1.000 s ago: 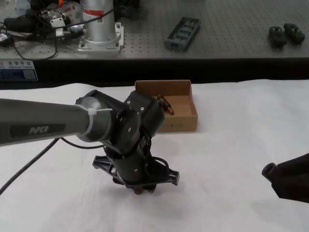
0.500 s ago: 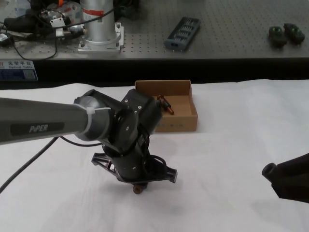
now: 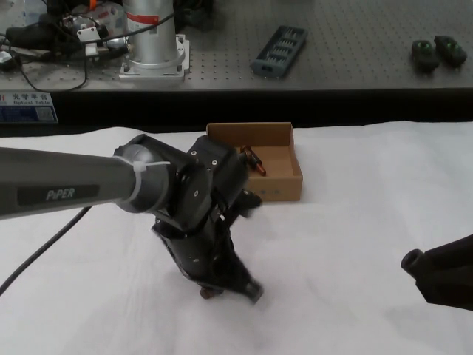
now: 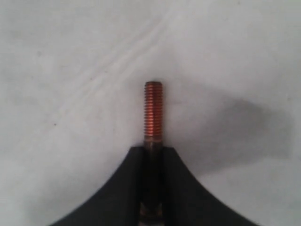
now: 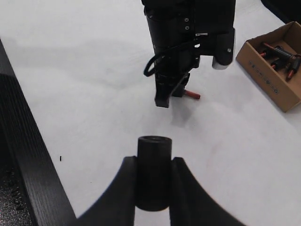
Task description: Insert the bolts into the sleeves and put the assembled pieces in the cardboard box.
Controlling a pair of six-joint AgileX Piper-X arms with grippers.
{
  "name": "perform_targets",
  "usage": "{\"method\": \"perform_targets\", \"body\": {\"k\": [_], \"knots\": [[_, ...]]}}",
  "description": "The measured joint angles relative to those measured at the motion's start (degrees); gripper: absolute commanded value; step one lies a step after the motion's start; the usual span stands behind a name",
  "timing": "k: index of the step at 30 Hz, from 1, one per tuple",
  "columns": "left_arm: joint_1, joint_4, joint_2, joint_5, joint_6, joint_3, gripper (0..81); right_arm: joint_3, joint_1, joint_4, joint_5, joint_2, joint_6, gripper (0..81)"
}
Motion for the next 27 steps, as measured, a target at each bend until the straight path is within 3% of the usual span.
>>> {"method": "perform_targets", "body": {"k": [1,3,4,7,9,11,16,25,27], "knots": [[0.0,0.64,0.0,0.13,0.72,-0.06,0.6,0.0,0.0,0.0,0.0,0.0,0.0,1.9],[0.0,2.62,0.0,1.69,10.81,-0.24,0.6,0.0,0.0,0.0,0.0,0.0,0.0,1.9],[0.11,3.86,0.0,3.59,22.97,-0.4,0.6,0.0,0.0,0.0,-0.24,0.0,0.0,1.9],[0.06,6.96,0.0,5.96,39.83,-0.63,0.6,0.0,0.0,0.0,-1.19,0.0,0.0,1.9],[0.06,9.64,0.0,6.83,61.07,-0.67,0.6,0.0,0.0,0.0,-2.17,0.0,0.0,1.9],[0.06,10.24,0.0,7.01,70.93,-0.84,0.6,0.0,0.0,0.0,-3.13,0.0,0.0,1.9],[0.06,10.94,0.0,7.34,88.79,-0.82,0.6,0.0,0.0,0.0,-3.46,0.0,0.0,1.9],[0.06,11.55,0.0,8.82,112.53,-0.82,0.0,0.0,0.0,0.0,-5.01,0.0,0.0,1.9],[0.06,11.55,0.0,10.67,115.21,-0.82,4.6,0.0,0.0,0.0,-5.22,0.0,0.0,1.9]]}}
